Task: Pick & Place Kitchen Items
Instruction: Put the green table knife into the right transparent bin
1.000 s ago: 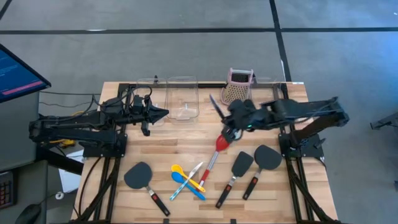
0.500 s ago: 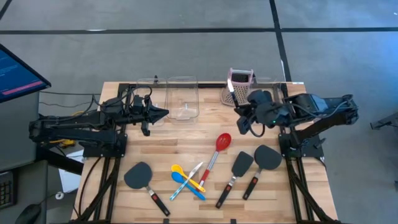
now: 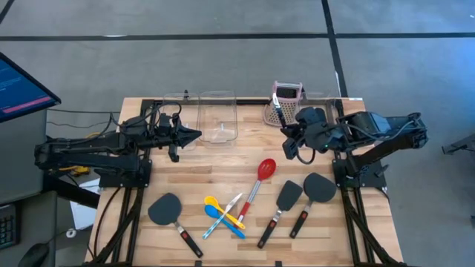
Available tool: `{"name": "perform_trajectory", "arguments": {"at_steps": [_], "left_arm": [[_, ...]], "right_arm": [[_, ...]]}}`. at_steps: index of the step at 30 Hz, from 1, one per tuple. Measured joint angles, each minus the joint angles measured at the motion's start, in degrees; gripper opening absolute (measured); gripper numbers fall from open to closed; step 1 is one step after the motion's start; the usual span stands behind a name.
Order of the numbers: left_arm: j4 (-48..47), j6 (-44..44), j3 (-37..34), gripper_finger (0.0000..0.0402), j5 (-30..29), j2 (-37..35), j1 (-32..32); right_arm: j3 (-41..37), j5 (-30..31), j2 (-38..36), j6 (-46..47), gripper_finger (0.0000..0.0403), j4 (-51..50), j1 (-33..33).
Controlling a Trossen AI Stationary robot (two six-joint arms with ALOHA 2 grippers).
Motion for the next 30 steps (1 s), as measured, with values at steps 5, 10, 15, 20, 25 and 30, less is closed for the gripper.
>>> {"name": "perform_trajectory", "arguments": {"at_steps": [5, 10, 15, 20, 25, 30], "left_arm": [[-0.01, 0.00, 0.00, 0.0002, 0.01, 0.00, 0.00], [0.00, 0.00, 0.00, 0.0002, 0.00, 0.00, 0.00], [0.05, 0.00, 0.00, 0.0002, 0.00, 0.00, 0.00], [0.12, 0.58, 0.00, 0.0002, -0.27, 0.00, 0.00], [0.13, 0.78, 0.00, 0.0002, -1.55, 0.00, 0.00], [0.15, 0.85, 0.00, 0.0002, -4.29, 0.02, 0.00]], "right_arm": [[0.00, 0.00, 0.24, 0.01, 0.0041, 0.04, -0.54], [0.00, 0.00, 0.33, 0.00, 0.0041, 0.24, -0.94], [0.00, -0.25, 0.34, -1.51, 0.0041, 0.22, -0.91], [0.04, -1.24, -0.67, -7.72, 0.0041, 0.22, -1.17], [0.00, -1.76, -3.20, -9.05, 0.0041, -2.65, -3.88], [0.02, -1.55, -7.16, -8.48, 0.0041, -7.47, -8.77]]}}
